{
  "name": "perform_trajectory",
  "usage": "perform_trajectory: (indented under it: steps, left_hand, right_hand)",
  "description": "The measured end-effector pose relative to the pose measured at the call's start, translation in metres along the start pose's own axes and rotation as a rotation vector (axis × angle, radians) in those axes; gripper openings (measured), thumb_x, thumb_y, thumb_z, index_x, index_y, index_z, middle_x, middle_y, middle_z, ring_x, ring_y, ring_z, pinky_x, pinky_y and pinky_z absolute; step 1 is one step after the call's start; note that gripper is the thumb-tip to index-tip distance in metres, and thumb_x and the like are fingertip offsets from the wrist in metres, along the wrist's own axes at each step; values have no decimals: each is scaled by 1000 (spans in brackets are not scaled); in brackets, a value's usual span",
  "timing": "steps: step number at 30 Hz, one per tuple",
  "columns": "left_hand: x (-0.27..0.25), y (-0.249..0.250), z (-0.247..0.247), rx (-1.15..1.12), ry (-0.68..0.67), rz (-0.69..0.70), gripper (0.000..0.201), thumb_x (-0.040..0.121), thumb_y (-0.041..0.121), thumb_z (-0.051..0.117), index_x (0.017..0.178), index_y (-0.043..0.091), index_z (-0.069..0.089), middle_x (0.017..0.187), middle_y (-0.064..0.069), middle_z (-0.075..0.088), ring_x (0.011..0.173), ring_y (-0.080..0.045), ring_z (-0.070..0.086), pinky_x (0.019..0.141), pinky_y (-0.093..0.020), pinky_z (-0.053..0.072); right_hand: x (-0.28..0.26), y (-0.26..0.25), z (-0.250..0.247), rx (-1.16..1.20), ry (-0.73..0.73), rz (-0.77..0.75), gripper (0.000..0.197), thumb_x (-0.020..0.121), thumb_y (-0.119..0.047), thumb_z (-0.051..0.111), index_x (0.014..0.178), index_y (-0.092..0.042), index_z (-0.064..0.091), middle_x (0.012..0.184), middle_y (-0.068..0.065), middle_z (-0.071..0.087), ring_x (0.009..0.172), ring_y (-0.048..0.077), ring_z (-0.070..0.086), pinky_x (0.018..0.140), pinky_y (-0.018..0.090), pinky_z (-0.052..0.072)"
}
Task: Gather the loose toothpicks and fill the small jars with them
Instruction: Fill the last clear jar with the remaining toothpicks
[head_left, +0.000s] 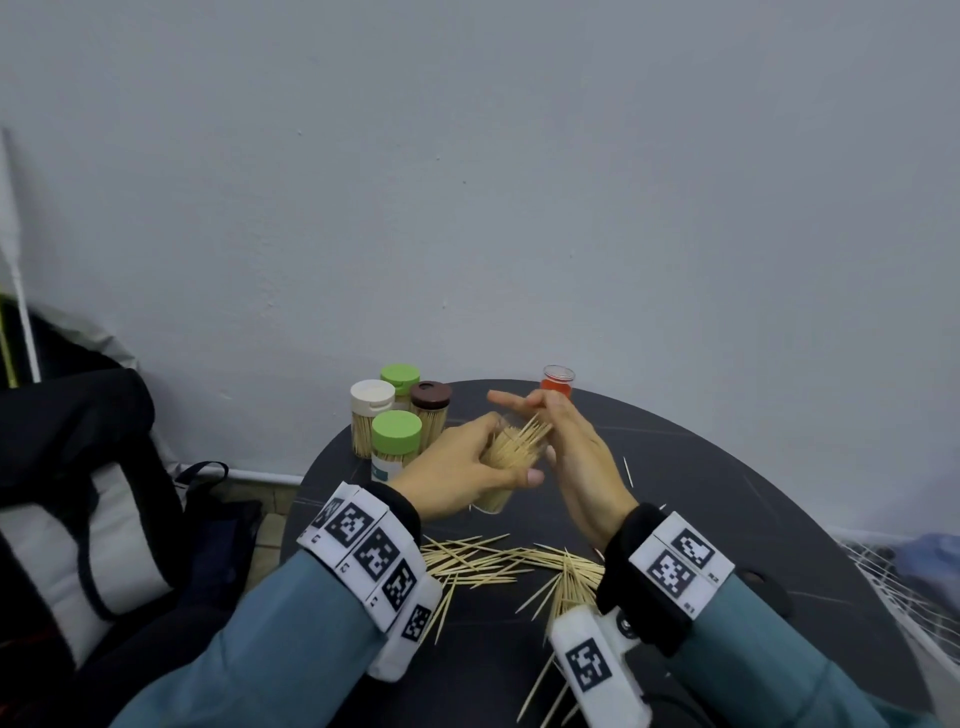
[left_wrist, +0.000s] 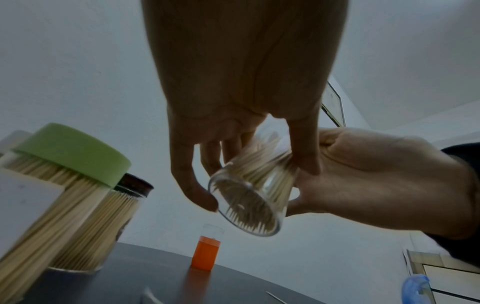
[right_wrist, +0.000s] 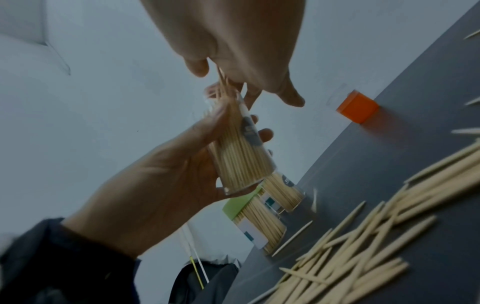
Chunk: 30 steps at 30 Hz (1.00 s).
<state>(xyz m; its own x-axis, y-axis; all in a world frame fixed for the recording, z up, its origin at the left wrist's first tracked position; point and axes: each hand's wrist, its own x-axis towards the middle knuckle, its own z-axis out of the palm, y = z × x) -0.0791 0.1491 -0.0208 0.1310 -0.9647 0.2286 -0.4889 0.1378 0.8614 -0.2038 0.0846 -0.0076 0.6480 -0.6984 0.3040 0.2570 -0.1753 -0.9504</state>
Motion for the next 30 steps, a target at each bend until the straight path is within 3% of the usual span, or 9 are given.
perform_trajectory:
  steps: [3,5,8,11,14,20,25,27,30]
  left_hand:
    - [0,1,2,-3,-21,1,29,80,31,73,98,22,52,88,6,59,80,-8,53,75,-26,42]
    - [0,2,2,-4,-22,12,28,80,30,73,97,25,51,91,6,60,82,-7,55,77,-26,44]
    - [-1,2,2,-2,-21,18,28,81,24,72,100,24,51,91,8,61,82,-5,57,77,-24,46]
    - [-2,1,0,17,-10,11,29,80,26,73,99,20,52,90,3,60,81,-10,55,75,-28,45]
    - [-4,1,-4,24,7,17,32,79,28,73,101,18,52,89,3,59,80,-10,54,73,-24,43]
    - [-12,1,-14,27,30,3,36,77,24,76,104,14,54,91,1,59,82,-10,55,75,-25,44]
    - [-23,0,-33,95,111,-12,28,78,23,75,85,28,49,78,13,53,63,8,48,59,-7,36]
    - [-28,-4,-44,102,167,-29,29,77,23,76,86,29,49,78,14,55,65,7,49,58,-8,36]
    - [-36,-7,-59,138,253,-52,33,76,22,76,99,19,52,81,12,55,71,1,50,59,-7,37]
  right_hand:
    - [1,2,-5,-89,17,-19,33,101,-28,28,89,-16,57,116,-2,67,118,10,55,105,35,36]
    - [0,2,-4,-156,-8,4,34,102,-23,28,104,-16,61,122,-5,62,112,1,56,96,21,44]
    - [-2,1,-1,-285,-111,100,37,102,-23,28,134,-19,47,134,-4,49,114,-4,50,88,6,41]
    - [0,-3,-3,-344,-101,190,43,101,-37,25,143,-31,34,149,-5,34,136,8,30,103,20,23]
    - [3,-7,-3,-323,-109,259,46,100,-36,28,145,-29,28,152,-5,28,140,11,22,103,24,17]
    - [8,-7,6,-383,-213,320,46,99,-33,34,143,-22,33,146,-5,36,133,7,29,98,25,17]
    - [18,-4,5,-454,-175,304,43,100,-38,30,137,-18,40,128,-3,49,123,7,40,101,27,26]
    - [19,-3,7,-692,-315,345,47,96,-34,45,137,-14,39,135,2,46,128,12,40,99,26,32]
    - [14,1,17,-1181,-733,412,88,81,-41,67,148,-15,15,154,3,19,141,18,20,115,36,21]
